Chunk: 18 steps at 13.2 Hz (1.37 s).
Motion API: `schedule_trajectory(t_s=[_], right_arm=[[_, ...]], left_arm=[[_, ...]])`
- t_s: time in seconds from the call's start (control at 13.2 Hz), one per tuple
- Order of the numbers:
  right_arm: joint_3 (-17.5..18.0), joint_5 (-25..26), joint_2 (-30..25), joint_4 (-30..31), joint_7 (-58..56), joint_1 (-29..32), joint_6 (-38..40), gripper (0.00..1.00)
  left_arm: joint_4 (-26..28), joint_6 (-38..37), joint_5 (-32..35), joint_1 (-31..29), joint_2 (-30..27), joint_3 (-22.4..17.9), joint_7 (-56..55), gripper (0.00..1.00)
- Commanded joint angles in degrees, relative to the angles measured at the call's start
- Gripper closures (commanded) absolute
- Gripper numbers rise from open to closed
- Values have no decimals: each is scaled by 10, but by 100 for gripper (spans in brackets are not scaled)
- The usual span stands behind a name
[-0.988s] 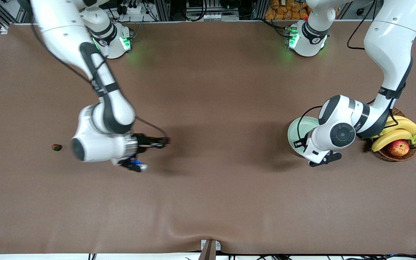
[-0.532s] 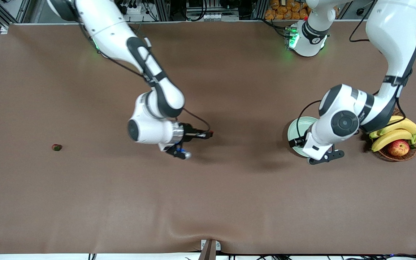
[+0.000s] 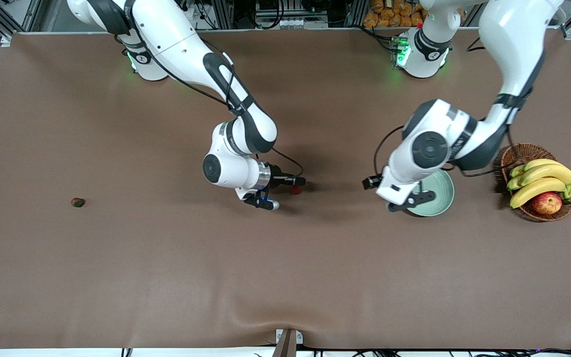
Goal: Collect all strawberries into plate
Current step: 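Set the second strawberry mid-table with the right gripper while the left gripper returns, then grasp the strawberry with the left gripper while the right gripper withdraws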
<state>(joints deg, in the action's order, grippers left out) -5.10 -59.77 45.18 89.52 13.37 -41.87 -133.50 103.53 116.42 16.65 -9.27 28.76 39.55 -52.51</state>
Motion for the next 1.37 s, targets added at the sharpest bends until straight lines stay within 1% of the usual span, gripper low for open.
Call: schedule_trajectory(t_s=[0.0, 0.08, 0.15, 0.23, 0.38, 0.46, 0.53, 0.68, 0.84, 0.91, 0.99, 1.14, 1.29], right_arm=[[-2, -2, -30, 11, -2, 50, 63, 1], [-2, 4, -41, 19, -4, 83, 89, 0], [-3, 39, -53, 26, -5, 121, 113, 0], [-2, 98, -60, 26, -6, 159, 138, 0], [-2, 229, -80, 23, -8, 223, 190, 0], [-2, 281, -87, 22, -10, 251, 205, 0], [-2, 319, -91, 22, -15, 273, 208, 0], [-2, 359, -96, 22, -55, 314, 210, 0], [-2, 408, -96, 23, -135, 354, 210, 0], [-2, 442, -96, 24, -173, 371, 210, 0], [-2, 473, -95, 23, -210, 391, 210, 0], [-2, 501, -91, 23, -269, 419, 204, 0], [-2, 510, -89, 23, -294, 440, 204, 0]], left_arm=[[-7, 19, 0, 20, 21, 0, -38, 0], [-9, 33, -1, 28, 27, 0, -56, 0], [-13, 53, -1, 41, 37, 0, -81, 0], [-28, 71, 0, 61, 55, 0, -111, 0], [-80, 97, 0, 112, 98, -3, -166, 0], [-120, 108, 0, 135, 123, -8, -197, 0], [-150, 119, 1, 161, 140, -24, -216, 0], [-176, 171, 0, 229, 155, -69, -225, 0], [-195, 234, -5, 305, 174, -131, -246, 0], [-219, 246, -5, 338, 191, -155, -260, 0], [-255, 249, -6, 367, 211, -173, -268, 0], [-307, 270, -6, 399, 247, -189, -271, 0], [-315, 325, -6, 416, 266, -199, -270, 0]])
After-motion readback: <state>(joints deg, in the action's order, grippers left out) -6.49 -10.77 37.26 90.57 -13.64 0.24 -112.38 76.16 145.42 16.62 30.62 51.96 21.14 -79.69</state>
